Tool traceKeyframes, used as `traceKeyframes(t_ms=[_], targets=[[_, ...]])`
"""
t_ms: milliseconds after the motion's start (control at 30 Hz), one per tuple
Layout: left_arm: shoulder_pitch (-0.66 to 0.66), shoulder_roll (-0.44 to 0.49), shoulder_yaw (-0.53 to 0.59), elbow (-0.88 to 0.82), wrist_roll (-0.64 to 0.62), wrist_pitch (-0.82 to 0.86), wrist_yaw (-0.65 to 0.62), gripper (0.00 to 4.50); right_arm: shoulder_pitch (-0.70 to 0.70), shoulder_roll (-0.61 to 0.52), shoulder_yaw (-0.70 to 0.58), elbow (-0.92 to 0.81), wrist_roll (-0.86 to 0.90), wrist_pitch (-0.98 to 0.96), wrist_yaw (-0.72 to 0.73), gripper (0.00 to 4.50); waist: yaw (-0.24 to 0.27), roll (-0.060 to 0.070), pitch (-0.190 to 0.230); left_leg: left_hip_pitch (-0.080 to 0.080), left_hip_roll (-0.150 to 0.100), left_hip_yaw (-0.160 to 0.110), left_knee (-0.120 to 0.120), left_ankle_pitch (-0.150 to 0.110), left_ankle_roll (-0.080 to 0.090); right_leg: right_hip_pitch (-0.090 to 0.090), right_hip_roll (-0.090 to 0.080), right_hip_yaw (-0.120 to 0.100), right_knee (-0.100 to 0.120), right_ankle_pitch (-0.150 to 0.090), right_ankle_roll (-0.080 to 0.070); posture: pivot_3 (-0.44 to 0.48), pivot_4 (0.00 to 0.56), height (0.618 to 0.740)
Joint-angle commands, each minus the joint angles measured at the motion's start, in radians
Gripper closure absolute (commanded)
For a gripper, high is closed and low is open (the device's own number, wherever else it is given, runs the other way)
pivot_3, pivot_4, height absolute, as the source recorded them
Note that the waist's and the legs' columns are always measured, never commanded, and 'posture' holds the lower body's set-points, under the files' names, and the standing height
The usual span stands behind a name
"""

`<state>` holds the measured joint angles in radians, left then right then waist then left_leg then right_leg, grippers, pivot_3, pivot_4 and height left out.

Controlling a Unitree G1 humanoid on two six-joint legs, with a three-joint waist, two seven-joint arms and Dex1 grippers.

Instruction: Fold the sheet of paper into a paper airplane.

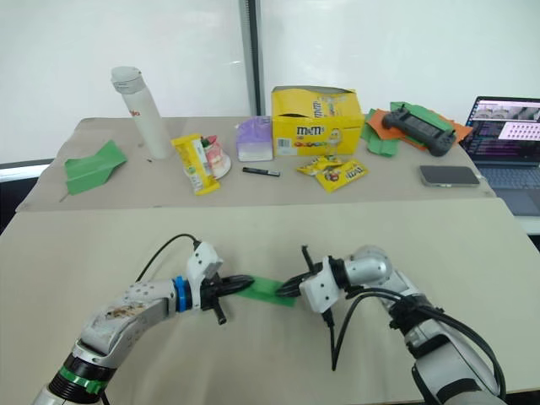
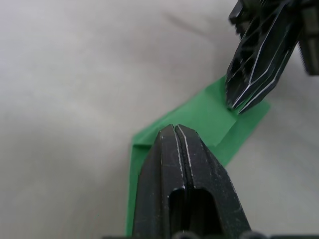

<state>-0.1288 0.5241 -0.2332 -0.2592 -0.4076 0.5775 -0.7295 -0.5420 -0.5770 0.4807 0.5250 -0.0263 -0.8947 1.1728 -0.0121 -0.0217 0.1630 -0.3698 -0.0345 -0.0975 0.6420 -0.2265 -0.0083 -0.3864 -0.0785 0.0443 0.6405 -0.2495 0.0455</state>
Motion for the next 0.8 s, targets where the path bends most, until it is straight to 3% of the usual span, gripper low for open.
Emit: traceKeyframes(t_ms=[33, 400, 567, 633, 800], targets=[[0.005, 0.011, -0.025, 0.045, 0.067, -0.039, -0.007, 4.5, 0.024, -0.035, 0.005, 0.009, -0.029, 0.037, 0.019, 4.49, 0.001, 0.0, 0.0, 0.0, 0.0, 0.0, 0.0, 0.0, 0.0, 0.0, 0.0, 0.0, 0.0, 0.0, 0.0, 0.0, 0.15, 0.74], [-0.004, -0.033, -0.041, 0.091, 0.098, -0.056, -0.005, 4.5, 0.066, -0.084, -0.008, -0.102, 0.073, 0.118, 0.078, 4.49, 0.02, 0.0, 0.0, 0.0, -0.002, 0.0, 0.0, 0.0, 0.0, 0.001, -0.003, 0.0, 0.0, -0.001, 0.001, 0.0, 0.15, 0.74], [-0.007, -0.044, -0.051, 0.108, 0.101, -0.05, -0.014, 4.5, 0.092, -0.146, -0.05, -0.171, 0.107, 0.143, 0.088, 2.89, 0.023, 0.001, 0.0, -0.001, -0.003, 0.0, 0.0, 0.0, 0.001, 0.001, -0.004, -0.001, 0.0, -0.001, 0.002, 0.0, 0.15, 0.74], [-0.005, -0.047, -0.052, 0.109, 0.1, -0.046, -0.017, 4.5, 0.135, -0.204, -0.117, -0.28, 0.269, 0.317, 0.123, 2.21, 0.025, 0.001, 0.0, -0.001, -0.003, 0.0, 0.0, 0.0, 0.001, 0.001, -0.004, -0.001, 0.0, -0.001, 0.002, 0.0, 0.15, 0.74], [-0.002, -0.048, -0.053, 0.109, 0.102, -0.045, -0.019, 4.5, 0.139, -0.232, -0.208, -0.431, 0.405, 0.584, 0.104, 2.21, 0.016, 0.001, 0.0, -0.002, -0.002, 0.0, 0.0, 0.0, 0.001, 0.0, -0.004, 0.0, -0.001, -0.001, 0.002, 0.0, 0.15, 0.74]])
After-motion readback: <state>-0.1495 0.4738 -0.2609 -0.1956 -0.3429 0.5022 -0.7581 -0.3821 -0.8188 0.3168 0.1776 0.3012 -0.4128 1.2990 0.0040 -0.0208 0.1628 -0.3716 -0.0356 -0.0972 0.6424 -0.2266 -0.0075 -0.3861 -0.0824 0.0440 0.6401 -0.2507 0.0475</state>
